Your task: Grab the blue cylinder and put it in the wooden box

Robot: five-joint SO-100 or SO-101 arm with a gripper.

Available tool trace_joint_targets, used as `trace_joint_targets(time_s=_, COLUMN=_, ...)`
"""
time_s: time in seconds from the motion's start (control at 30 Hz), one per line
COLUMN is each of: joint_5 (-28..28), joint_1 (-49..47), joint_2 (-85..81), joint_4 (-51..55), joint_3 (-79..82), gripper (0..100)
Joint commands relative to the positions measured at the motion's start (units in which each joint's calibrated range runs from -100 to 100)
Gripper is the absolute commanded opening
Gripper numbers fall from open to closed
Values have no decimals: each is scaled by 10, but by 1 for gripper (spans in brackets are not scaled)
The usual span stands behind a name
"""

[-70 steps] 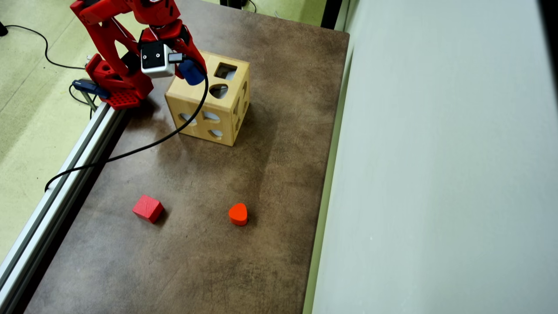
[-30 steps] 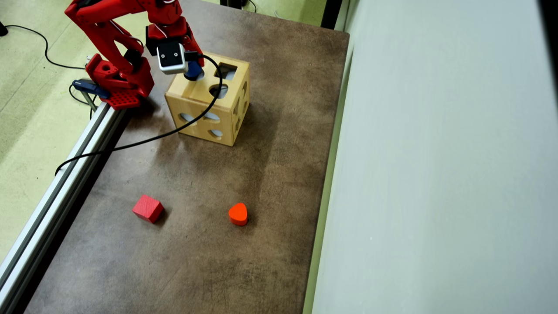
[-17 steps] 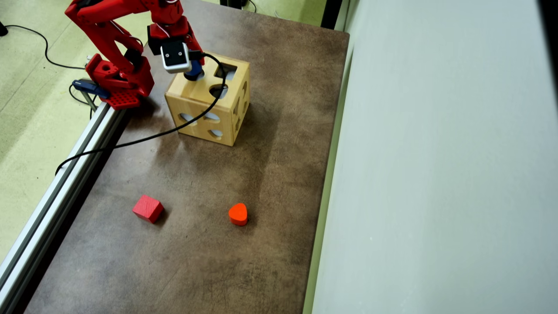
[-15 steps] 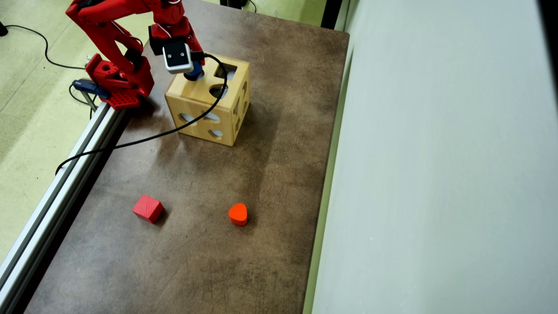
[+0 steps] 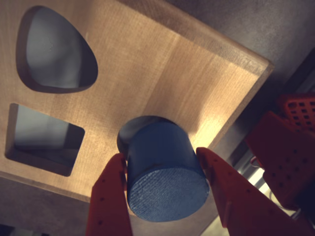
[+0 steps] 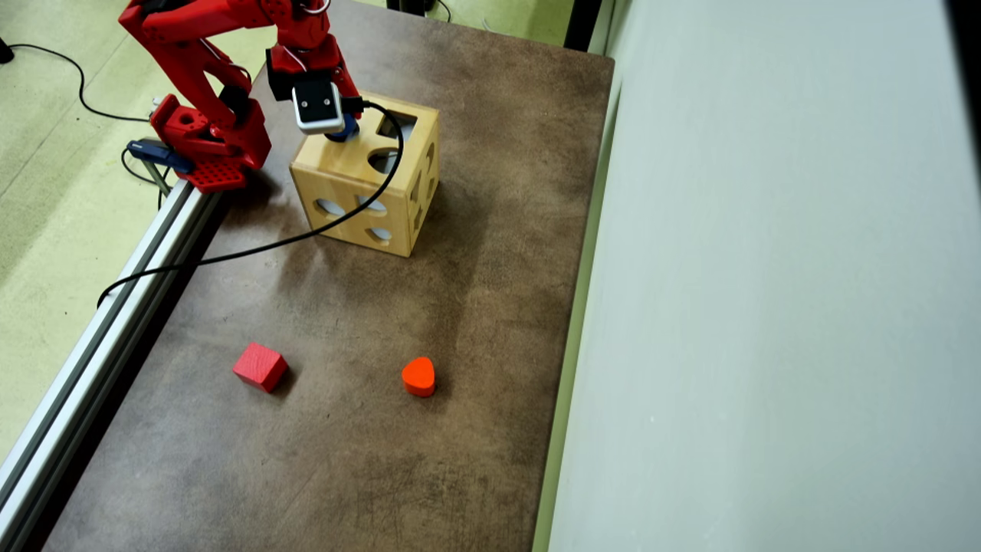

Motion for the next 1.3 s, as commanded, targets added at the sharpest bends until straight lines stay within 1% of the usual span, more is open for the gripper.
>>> trace_joint_targets(time_s=0.0, joint_5=-1, joint_1=3, joint_2=4, joint_4=-6, joint_3=9, gripper=7)
trace_joint_targets(time_s=0.13, joint_5=0, joint_1=4, joint_2=4, joint_4=-15, joint_3=5, gripper=7)
trace_joint_targets(time_s=0.37, joint_5=4, joint_1=52, joint_2=41, joint_4=-92, joint_3=4, gripper=7)
trace_joint_targets(time_s=0.8, joint_5=4, joint_1=46, joint_2=42, joint_4=-84, joint_3=9, gripper=7)
trace_joint_targets(time_s=1.03, joint_5=2, joint_1=29, joint_2=-31, joint_4=-84, joint_3=9, gripper=7)
trace_joint_targets(time_s=1.27, joint_5=1, joint_1=18, joint_2=-57, joint_4=-84, joint_3=5, gripper=7)
